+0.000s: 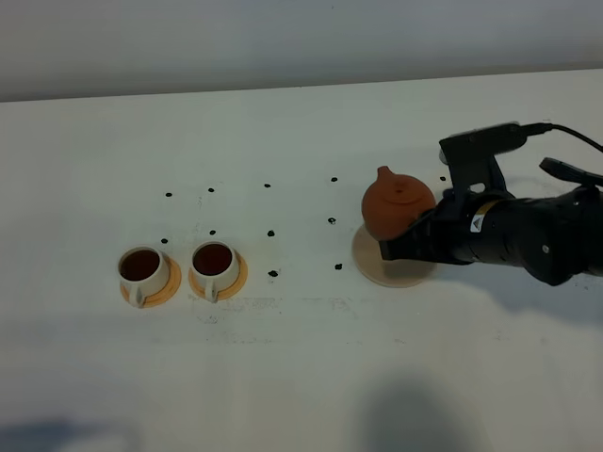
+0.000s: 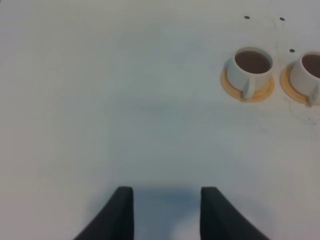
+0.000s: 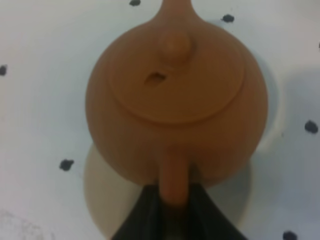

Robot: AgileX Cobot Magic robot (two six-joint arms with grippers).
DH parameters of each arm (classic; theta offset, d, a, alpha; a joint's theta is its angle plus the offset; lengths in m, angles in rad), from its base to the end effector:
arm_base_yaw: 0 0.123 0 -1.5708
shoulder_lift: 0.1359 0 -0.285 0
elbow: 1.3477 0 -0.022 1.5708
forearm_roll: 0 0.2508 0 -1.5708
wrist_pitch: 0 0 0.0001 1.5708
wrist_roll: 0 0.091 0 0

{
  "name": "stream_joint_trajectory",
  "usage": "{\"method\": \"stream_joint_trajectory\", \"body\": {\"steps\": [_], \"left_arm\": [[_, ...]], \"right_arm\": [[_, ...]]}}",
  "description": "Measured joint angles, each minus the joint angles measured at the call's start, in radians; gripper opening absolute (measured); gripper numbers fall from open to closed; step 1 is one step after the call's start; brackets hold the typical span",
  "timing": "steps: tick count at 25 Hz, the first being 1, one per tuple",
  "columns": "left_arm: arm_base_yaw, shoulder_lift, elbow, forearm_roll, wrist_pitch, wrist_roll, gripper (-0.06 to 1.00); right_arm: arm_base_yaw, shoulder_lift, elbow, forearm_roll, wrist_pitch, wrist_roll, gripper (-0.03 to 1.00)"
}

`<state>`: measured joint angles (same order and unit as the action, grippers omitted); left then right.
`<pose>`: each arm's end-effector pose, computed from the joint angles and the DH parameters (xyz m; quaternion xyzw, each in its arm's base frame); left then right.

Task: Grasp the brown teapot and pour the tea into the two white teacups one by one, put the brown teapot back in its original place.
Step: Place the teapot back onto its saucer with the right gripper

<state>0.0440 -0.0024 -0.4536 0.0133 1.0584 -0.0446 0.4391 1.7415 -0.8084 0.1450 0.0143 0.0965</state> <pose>0.0000 0.0011 0.2645 -0.0384 0.8630 0.0065 0.5036 0.2969 0.1397 0.1525 -0.0928 0.9329 0.1170 0.3277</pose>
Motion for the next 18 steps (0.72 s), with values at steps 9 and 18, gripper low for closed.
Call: {"method": "stream_joint_trajectory", "body": {"steps": [9,18], "left_arm": [[0.0,0.0,0.0,0.0,0.0,0.0,0.33],[0.0,0.0,0.0,0.0,0.0,0.0,0.33]], "right_arm": [[0.013,-0.049,0.073,0.025,-0.066,0.0,0.11],[0.044,-0.057,0.098,0.03,-0.111,0.0,0.11]]}}
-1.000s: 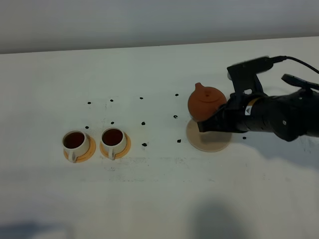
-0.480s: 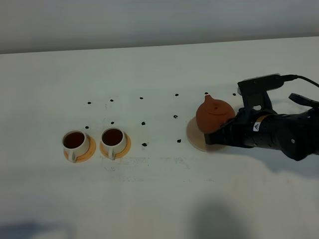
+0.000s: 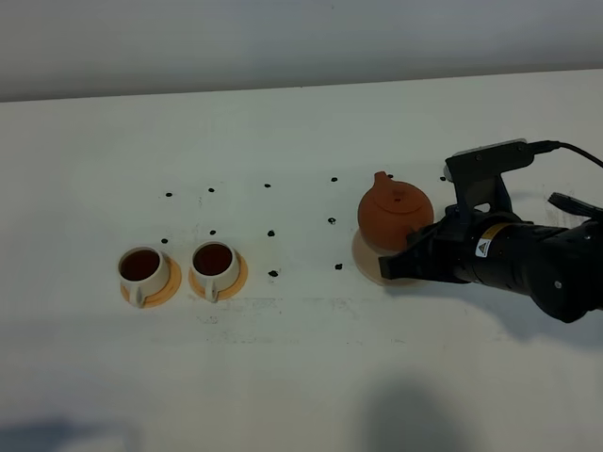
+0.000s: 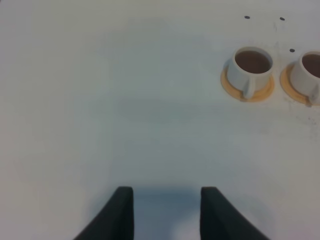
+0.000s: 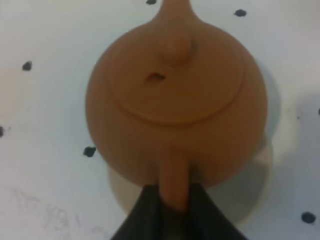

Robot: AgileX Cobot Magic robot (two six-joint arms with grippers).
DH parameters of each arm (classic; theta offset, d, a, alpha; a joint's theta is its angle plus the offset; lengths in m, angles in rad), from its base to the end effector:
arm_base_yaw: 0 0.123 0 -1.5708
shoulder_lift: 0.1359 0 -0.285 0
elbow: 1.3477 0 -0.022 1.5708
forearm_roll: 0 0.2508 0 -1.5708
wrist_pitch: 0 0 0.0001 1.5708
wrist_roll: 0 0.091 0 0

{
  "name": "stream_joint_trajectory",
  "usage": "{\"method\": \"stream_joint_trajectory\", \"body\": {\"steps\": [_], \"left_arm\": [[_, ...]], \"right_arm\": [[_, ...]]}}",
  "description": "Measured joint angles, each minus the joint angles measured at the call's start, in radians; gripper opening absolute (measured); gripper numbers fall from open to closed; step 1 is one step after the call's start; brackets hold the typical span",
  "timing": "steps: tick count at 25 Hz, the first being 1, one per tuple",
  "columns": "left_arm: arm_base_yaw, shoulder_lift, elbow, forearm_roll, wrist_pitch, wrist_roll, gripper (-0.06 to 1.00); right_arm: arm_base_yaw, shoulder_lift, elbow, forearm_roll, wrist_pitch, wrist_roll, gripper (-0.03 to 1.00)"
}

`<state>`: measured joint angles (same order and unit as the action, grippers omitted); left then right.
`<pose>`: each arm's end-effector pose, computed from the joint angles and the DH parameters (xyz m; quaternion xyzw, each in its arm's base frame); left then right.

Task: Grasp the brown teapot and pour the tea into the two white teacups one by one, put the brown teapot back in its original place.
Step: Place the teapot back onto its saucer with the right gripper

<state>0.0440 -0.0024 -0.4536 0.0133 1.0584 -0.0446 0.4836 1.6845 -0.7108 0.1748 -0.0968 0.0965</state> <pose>0.0000 0.0011 0.2645 -0.0384 0.8630 0.0065 0.5036 0.2750 0.1427 0.1540 -0.0952 0.9200 0.1327 0.3562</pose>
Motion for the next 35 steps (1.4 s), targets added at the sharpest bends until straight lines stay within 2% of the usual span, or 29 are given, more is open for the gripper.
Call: {"method": "stream_joint_trajectory", "body": {"steps": [9,35], "left_arm": [[0.0,0.0,0.0,0.0,0.0,0.0,0.33],[0.0,0.0,0.0,0.0,0.0,0.0,0.33]], "right_arm": [[0.008,-0.001,0.057,0.013,-0.047,0.0,0.11],[0.029,0.051,0.066,0.019,-0.111,0.0,0.11]]}}
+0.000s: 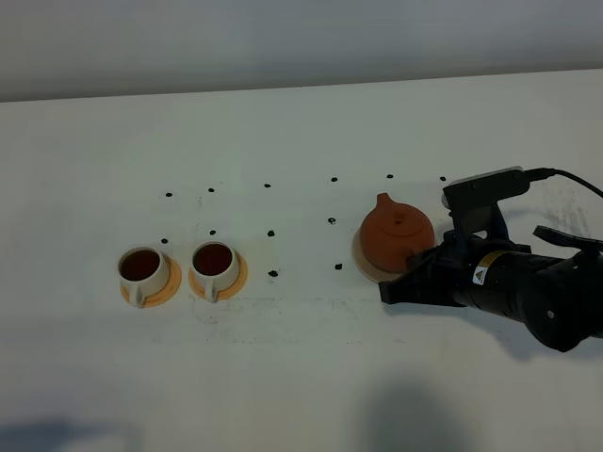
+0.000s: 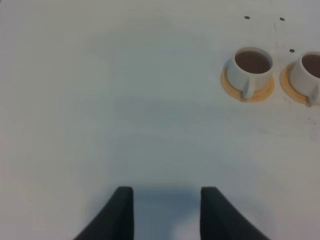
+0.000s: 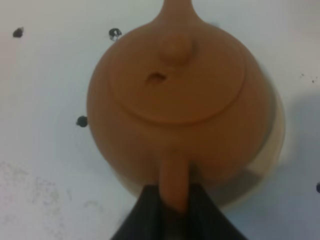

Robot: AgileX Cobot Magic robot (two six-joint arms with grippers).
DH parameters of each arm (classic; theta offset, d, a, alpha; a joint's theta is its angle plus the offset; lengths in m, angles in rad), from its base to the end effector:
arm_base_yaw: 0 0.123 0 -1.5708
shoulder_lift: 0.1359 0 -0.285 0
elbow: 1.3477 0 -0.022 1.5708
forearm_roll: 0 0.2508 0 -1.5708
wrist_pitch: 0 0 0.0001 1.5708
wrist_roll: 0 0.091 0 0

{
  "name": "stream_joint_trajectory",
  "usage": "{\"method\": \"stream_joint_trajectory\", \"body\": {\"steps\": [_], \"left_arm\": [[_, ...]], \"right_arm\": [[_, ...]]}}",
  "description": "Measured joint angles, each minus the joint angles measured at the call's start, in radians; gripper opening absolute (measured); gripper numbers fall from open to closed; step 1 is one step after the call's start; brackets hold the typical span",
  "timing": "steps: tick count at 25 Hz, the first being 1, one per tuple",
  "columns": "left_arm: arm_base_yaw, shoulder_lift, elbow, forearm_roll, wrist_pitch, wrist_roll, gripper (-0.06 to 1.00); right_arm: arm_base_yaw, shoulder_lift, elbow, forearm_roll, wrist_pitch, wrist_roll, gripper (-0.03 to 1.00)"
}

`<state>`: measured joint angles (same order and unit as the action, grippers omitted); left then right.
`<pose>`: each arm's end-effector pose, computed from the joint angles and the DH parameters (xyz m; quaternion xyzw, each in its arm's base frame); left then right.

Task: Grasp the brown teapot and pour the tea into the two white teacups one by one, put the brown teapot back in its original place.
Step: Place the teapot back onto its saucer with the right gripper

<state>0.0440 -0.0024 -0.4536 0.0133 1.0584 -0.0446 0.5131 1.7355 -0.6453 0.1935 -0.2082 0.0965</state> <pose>0.0000 0.0011 0.2645 -0.0384 0.8630 0.0065 0.5036 0.2642 0.1447 0.1304 -0.0975 0.9211 0.1295 0.3540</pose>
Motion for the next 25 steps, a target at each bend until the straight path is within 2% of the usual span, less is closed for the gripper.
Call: {"method": "stream_joint_trajectory", "body": {"steps": [20,25], "left_arm": [[0.0,0.0,0.0,0.0,0.0,0.0,0.33],[0.0,0.0,0.0,0.0,0.0,0.0,0.33]], "right_arm": [[0.002,0.025,0.0,0.0,-0.007,0.0,0.11],[0.002,0.025,0.0,0.002,0.0,0.0,0.18]]}}
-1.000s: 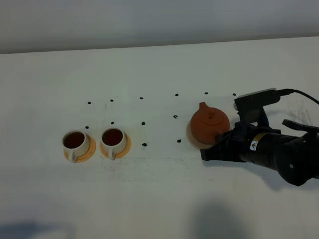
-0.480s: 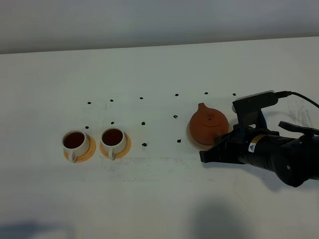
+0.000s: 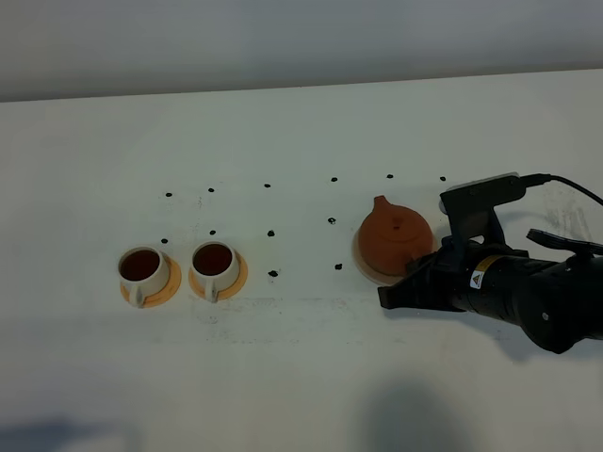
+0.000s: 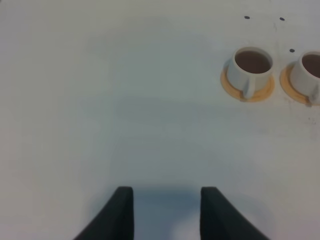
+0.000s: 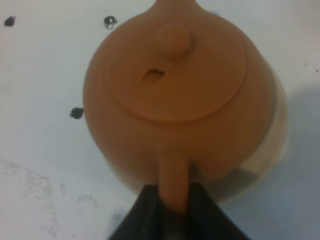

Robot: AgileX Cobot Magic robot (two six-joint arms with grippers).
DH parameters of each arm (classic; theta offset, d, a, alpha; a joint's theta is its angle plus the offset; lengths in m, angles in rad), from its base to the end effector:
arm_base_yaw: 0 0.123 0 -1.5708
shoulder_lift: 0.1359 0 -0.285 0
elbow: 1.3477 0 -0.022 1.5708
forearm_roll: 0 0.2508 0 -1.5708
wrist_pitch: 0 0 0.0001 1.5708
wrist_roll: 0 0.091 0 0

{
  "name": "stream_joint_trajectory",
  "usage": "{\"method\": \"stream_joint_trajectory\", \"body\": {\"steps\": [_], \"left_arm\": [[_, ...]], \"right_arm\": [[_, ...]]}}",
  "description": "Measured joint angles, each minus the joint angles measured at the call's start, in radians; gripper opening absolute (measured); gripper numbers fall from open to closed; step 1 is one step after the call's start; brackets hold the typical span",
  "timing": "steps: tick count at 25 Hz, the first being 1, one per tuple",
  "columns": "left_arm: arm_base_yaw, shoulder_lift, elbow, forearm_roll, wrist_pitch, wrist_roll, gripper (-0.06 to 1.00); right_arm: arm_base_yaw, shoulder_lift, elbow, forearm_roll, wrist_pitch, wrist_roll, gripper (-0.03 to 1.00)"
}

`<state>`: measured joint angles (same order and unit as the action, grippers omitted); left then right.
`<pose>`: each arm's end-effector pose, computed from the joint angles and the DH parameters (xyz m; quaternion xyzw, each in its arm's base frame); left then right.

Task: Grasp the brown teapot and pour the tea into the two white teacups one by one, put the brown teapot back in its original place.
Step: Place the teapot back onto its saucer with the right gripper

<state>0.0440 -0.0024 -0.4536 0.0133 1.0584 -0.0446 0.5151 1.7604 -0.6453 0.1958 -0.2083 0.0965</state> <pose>0.0000 0.0011 0.2645 -0.0384 0.8630 0.0065 0.5036 0.2640 0.1452 0.1229 -0.0981 0.9257 0.1254 0.3432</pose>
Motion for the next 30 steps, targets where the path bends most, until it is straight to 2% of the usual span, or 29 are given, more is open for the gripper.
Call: {"method": "stream_joint_trajectory", "body": {"steps": [6,10,21,30], "left_arm": [[0.0,0.0,0.0,0.0,0.0,0.0,0.33],[0.0,0.0,0.0,0.0,0.0,0.0,0.33],[0.0,0.0,0.0,0.0,0.0,0.0,0.33],[0.0,0.0,0.0,0.0,0.0,0.0,0.33]], "right_arm": [[0.0,0.0,0.0,0.005,0.0,0.0,0.37],[0.0,0.0,0.0,0.006,0.0,0.0,0.44],[-0.003,-0.055,0.0,0.006,0.044,-0.003,0.46],[-0.067,-0.156,0.001,-0.006,0.146,-0.008,0.46]]}}
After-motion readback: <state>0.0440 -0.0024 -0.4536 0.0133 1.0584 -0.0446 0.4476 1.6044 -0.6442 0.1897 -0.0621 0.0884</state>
